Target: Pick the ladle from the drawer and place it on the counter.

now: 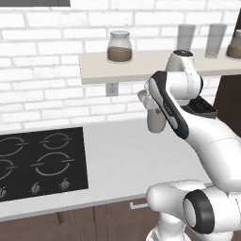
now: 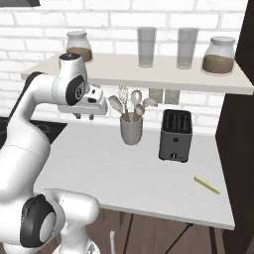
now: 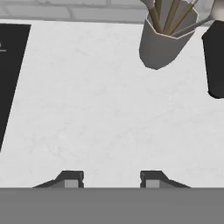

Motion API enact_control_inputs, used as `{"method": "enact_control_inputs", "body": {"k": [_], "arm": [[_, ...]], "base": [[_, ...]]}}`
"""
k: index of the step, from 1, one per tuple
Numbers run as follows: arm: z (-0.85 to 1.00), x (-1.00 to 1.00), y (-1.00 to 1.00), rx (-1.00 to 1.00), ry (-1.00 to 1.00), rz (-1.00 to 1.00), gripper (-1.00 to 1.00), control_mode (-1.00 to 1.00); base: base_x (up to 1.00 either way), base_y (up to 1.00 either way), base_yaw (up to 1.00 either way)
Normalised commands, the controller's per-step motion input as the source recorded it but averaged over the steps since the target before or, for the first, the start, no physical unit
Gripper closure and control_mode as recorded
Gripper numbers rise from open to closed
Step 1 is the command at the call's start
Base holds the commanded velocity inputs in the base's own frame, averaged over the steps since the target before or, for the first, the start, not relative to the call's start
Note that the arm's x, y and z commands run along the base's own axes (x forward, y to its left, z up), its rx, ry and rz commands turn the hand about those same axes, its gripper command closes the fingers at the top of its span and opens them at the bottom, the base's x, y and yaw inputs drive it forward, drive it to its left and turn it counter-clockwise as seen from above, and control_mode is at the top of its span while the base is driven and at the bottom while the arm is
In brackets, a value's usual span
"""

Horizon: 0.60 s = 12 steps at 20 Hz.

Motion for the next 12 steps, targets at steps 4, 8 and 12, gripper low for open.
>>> {"method": "enact_control_inputs", "body": {"k": [4, 8, 12], "arm": [[-0.01, -0.34, -0.14, 0.00, 0.00, -0.03, -1.00, -1.00], [-0.08, -0.53, -0.48, 0.00, 0.00, -0.15, -1.00, -1.00], [-0.09, -0.63, -0.67, 0.04, 0.00, -0.23, -1.00, -1.00]], "base": [[0.00, 0.00, 0.00], [0.00, 0.00, 0.00], [0.00, 0.00, 0.00]]}}
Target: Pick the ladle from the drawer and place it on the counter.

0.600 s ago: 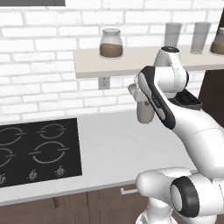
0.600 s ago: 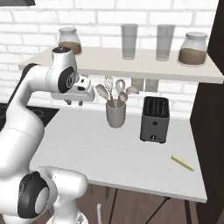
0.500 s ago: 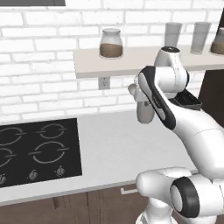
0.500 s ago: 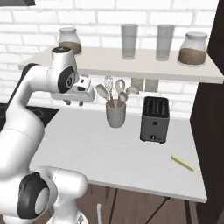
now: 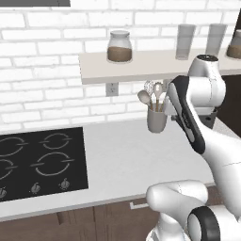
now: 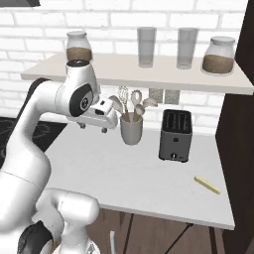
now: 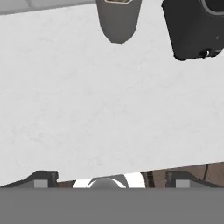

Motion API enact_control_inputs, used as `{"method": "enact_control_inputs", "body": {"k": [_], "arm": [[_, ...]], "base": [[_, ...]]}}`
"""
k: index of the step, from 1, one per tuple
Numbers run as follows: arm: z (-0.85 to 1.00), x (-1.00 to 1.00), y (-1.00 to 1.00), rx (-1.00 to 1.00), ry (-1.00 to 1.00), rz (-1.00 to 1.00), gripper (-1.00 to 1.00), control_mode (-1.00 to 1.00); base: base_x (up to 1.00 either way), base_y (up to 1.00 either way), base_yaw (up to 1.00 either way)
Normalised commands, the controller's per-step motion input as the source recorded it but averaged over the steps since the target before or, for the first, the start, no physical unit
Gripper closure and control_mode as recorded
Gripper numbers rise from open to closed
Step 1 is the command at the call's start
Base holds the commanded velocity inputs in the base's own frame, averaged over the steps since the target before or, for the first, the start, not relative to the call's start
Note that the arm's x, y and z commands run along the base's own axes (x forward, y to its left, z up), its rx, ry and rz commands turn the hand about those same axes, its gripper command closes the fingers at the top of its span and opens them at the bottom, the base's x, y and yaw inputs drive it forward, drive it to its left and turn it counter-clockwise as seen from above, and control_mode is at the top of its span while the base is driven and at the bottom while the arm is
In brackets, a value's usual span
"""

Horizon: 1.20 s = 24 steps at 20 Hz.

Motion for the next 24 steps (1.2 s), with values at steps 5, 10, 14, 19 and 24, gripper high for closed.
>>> {"method": "enact_control_inputs", "body": {"k": [5, 10, 14, 19, 24], "arm": [[-0.08, -0.68, -0.81, 0.06, 0.00, -0.30, -1.00, -1.00], [-0.08, -0.63, -0.98, 0.09, 0.02, -0.37, -1.00, -1.00], [-0.15, -0.37, -1.00, 0.08, 0.09, -0.39, -1.00, -1.00], [-0.19, -0.30, -1.00, 0.07, 0.14, -0.39, -1.00, -1.00], [-0.43, -0.38, -0.96, 0.01, 0.18, -0.35, -1.00, -1.00]], "base": [[0.00, 0.00, 0.00], [0.00, 0.00, 0.00], [0.00, 0.00, 0.00], [0.00, 0.00, 0.00], [0.00, 0.00, 0.00]]}}
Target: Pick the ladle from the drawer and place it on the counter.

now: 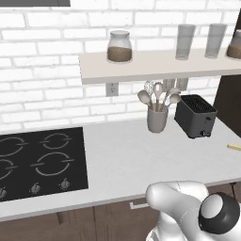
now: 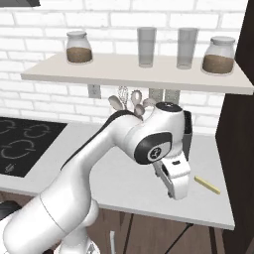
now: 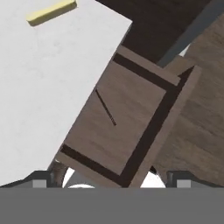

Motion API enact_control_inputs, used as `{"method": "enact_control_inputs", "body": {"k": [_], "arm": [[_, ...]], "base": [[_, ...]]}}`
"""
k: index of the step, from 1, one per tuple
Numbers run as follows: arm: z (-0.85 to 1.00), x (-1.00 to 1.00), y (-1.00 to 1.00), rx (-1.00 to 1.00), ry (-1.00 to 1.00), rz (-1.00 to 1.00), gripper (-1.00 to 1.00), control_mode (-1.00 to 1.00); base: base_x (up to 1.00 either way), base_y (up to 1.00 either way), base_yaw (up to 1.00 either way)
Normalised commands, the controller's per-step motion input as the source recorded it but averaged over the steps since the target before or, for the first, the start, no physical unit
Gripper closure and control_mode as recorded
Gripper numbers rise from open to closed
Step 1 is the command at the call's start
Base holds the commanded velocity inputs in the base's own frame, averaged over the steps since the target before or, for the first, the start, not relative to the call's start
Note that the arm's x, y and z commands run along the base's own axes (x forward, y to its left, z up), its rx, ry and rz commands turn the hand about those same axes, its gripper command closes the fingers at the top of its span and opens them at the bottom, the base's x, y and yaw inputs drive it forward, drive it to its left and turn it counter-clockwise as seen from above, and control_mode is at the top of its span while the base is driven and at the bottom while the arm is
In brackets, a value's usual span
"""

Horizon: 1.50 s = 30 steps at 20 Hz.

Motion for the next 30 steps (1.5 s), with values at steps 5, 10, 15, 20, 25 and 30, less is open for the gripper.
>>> {"method": "enact_control_inputs", "body": {"k": [5, 10, 15, 20, 25, 30], "arm": [[-0.79, -0.75, -0.73, 0.00, 0.11, -0.31, -1.00, -1.00], [-0.76, -0.63, -0.56, 0.00, 0.10, -0.24, -1.00, -1.00], [-0.28, -0.05, -0.17, 0.00, -0.01, -0.07, -1.00, -1.00], [-0.41, -0.01, 0.00, 0.04, 0.00, -0.04, -1.00, -1.00], [-0.65, -0.01, 0.00, 0.14, 0.00, -0.08, -1.00, -1.00], [-0.55, -0.06, 0.00, 0.16, 0.00, -0.08, -1.00, -1.00]], "base": [[0.00, 0.00, 0.00], [0.00, 0.00, 0.00], [0.00, 0.00, 0.00], [0.00, 0.00, 0.00], [0.00, 0.00, 0.00], [0.00, 0.00, 0.00]]}}
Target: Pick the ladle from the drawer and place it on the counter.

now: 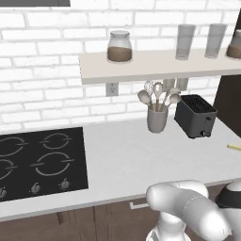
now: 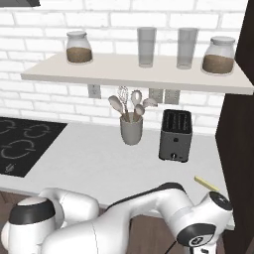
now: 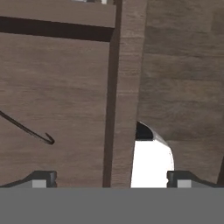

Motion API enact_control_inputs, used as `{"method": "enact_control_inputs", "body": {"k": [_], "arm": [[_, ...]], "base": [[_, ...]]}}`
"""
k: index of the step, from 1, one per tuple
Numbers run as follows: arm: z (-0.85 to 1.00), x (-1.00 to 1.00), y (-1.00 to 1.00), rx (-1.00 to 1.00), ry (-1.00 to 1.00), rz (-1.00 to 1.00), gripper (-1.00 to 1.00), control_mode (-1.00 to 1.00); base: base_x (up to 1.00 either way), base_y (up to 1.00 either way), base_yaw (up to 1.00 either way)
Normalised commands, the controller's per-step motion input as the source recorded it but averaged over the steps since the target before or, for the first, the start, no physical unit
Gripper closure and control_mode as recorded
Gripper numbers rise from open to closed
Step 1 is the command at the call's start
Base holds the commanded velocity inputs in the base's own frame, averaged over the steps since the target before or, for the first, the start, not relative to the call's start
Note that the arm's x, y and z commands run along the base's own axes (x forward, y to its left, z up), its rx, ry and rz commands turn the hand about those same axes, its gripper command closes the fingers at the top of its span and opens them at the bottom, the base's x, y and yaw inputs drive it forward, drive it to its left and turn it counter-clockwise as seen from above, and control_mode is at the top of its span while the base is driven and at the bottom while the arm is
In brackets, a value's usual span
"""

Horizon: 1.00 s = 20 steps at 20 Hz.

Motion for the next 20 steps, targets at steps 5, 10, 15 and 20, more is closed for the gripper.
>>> {"method": "enact_control_inputs", "body": {"k": [5, 10, 15, 20], "arm": [[-0.13, -0.02, 0.00, 0.05, 0.00, 0.00, -1.00, -1.00], [-0.34, 0.00, 0.00, 0.01, 0.00, 0.00, -1.00, -1.00], [-0.22, 0.03, -0.04, 0.06, 0.00, 0.00, -1.00, -1.00], [-0.42, -0.08, -0.22, 0.03, 0.02, 0.00, -1.00, -1.00]], "base": [[0.00, 0.00, 0.00], [0.00, 0.00, 0.00], [0.00, 0.00, 0.00], [0.00, 0.00, 0.00]]}}
